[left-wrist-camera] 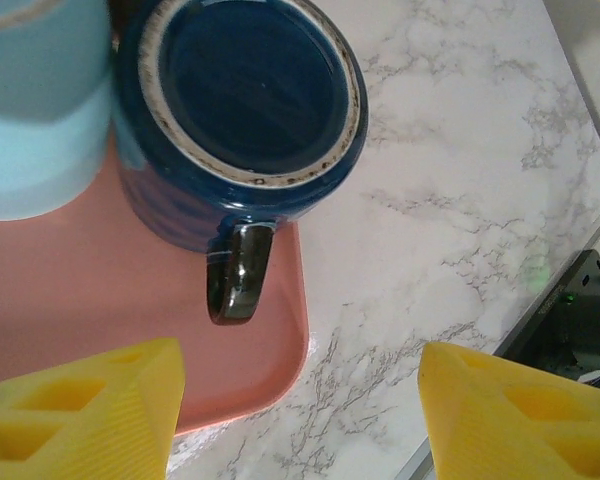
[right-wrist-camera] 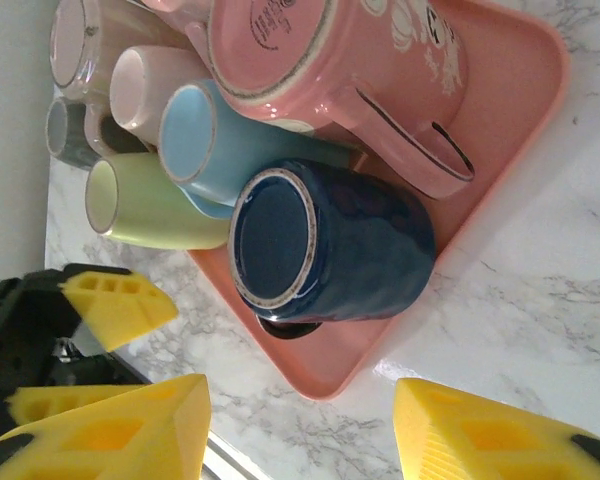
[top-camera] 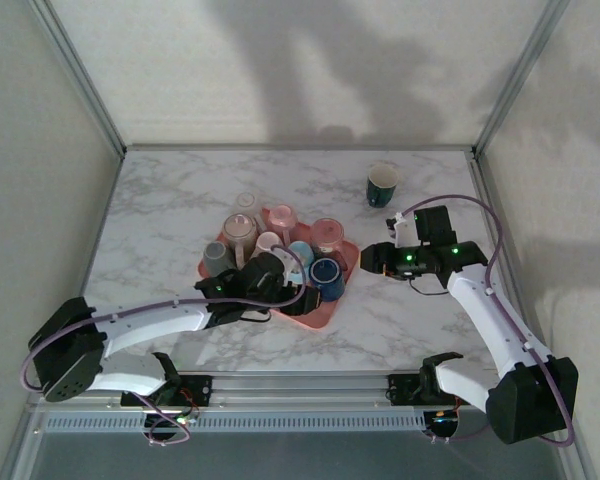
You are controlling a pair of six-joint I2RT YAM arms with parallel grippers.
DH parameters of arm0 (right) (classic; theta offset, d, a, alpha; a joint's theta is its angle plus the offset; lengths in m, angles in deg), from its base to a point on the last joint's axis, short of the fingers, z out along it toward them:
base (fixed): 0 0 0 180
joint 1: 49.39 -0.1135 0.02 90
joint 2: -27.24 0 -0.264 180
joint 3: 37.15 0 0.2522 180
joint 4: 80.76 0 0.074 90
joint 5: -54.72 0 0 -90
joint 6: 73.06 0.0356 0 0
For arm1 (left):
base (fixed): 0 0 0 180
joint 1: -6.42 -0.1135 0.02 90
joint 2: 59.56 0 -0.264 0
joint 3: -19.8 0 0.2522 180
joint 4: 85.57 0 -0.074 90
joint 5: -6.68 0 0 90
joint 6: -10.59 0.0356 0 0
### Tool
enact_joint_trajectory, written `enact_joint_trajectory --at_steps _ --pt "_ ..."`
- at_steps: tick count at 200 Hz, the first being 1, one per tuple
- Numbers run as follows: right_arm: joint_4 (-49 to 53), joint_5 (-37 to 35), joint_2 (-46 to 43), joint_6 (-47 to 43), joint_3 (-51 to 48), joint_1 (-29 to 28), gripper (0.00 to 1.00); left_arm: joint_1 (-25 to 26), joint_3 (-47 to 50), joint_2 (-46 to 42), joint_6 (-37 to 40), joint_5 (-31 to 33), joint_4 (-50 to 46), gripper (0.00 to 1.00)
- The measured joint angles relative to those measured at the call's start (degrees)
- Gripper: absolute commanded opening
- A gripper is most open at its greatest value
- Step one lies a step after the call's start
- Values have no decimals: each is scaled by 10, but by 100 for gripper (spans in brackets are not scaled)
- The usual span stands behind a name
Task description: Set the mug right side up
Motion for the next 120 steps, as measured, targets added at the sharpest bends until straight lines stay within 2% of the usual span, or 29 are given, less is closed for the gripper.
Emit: enact_joint_trajectory --at_steps 120 --pt "-10 15 -10 8 -10 0 51 7 -13 107 9 22 37 55"
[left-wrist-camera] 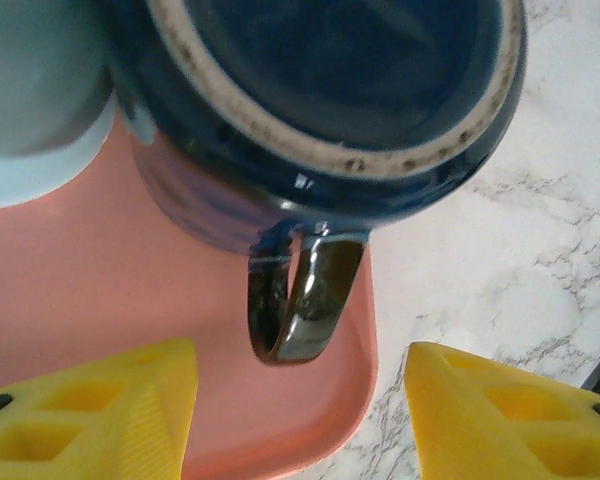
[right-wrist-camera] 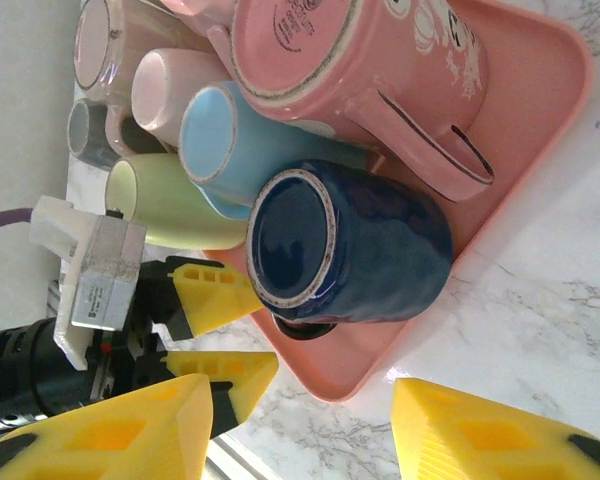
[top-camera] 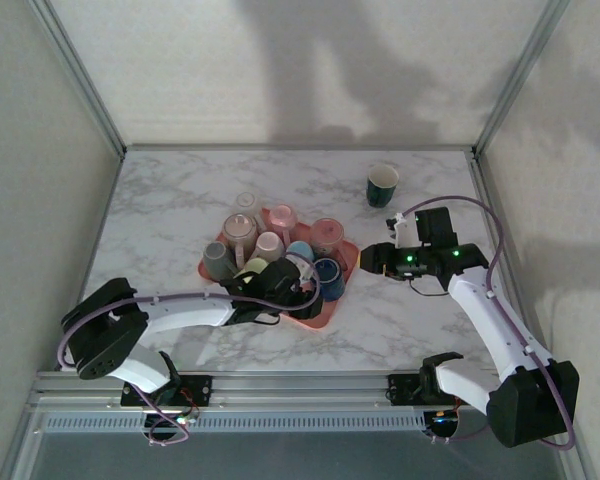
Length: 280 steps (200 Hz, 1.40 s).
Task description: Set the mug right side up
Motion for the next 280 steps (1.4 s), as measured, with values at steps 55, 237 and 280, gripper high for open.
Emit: enact_joint_trajectory --at_steps 55,237,280 --pt "-2 0 0 4 -7 0 51 0 -31 34 11 0 17 47" --pt "-2 13 0 8 -9 0 48 0 -61 71 39 37 -15 31" --pt "-2 13 -2 8 -9 0 48 0 -63 78 47 39 -15 21"
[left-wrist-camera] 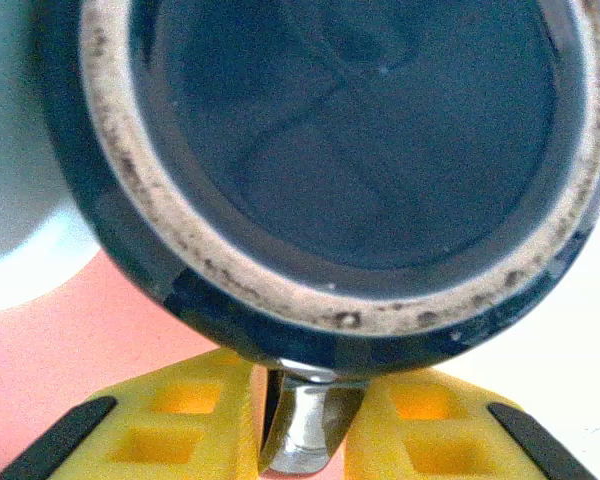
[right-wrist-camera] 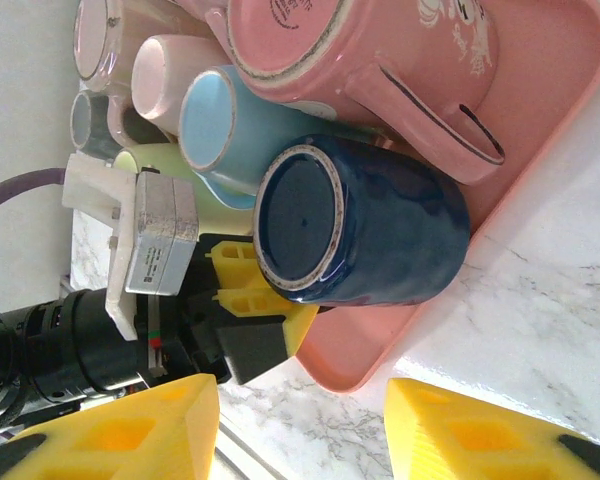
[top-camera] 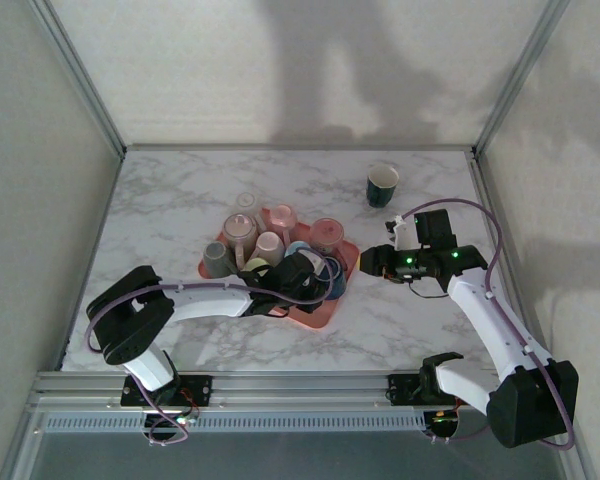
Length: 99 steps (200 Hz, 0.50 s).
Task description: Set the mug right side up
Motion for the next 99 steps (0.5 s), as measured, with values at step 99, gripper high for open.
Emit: enact_joint_trajectory --at_steps 99 --pt "9 -4 -27 0 -2 4 47 1 -7 -37 13 -9 -48 0"
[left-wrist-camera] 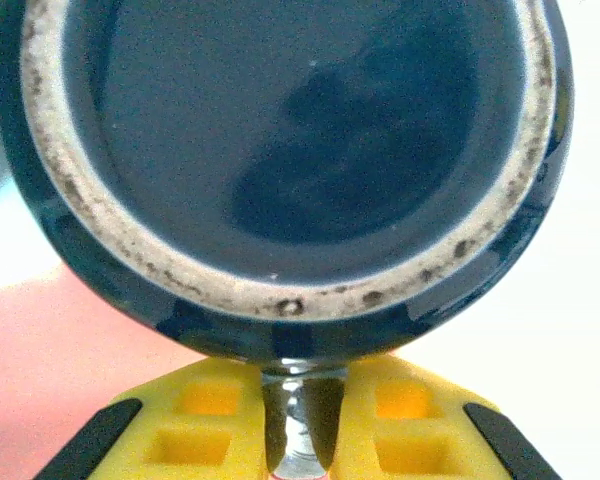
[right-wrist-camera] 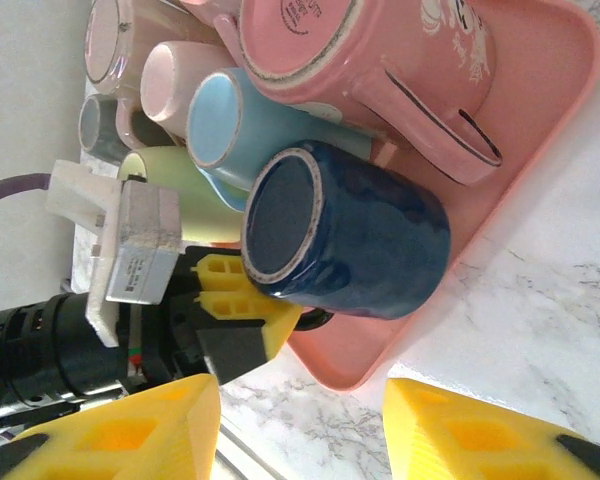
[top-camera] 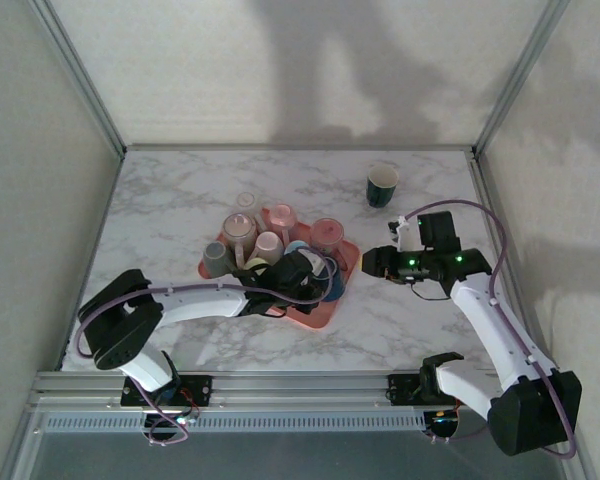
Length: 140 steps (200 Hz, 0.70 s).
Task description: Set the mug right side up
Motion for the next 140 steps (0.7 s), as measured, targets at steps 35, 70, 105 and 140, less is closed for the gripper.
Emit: enact_joint_trajectory --at_steps 35,70,105,140 --pt "10 0 -15 0 -1 7 47 -1 0 -53 0 -12 -20 0" --pt "21 0 -28 -1 -1 23 47 -3 -9 -106 5 -50 -28 0" --pt "25 12 -37 -2 4 35 48 -35 -12 -167 3 -99 -22 0" --pt "11 60 -43 4 15 50 48 -105 -13 -210 -26 -161 29 0"
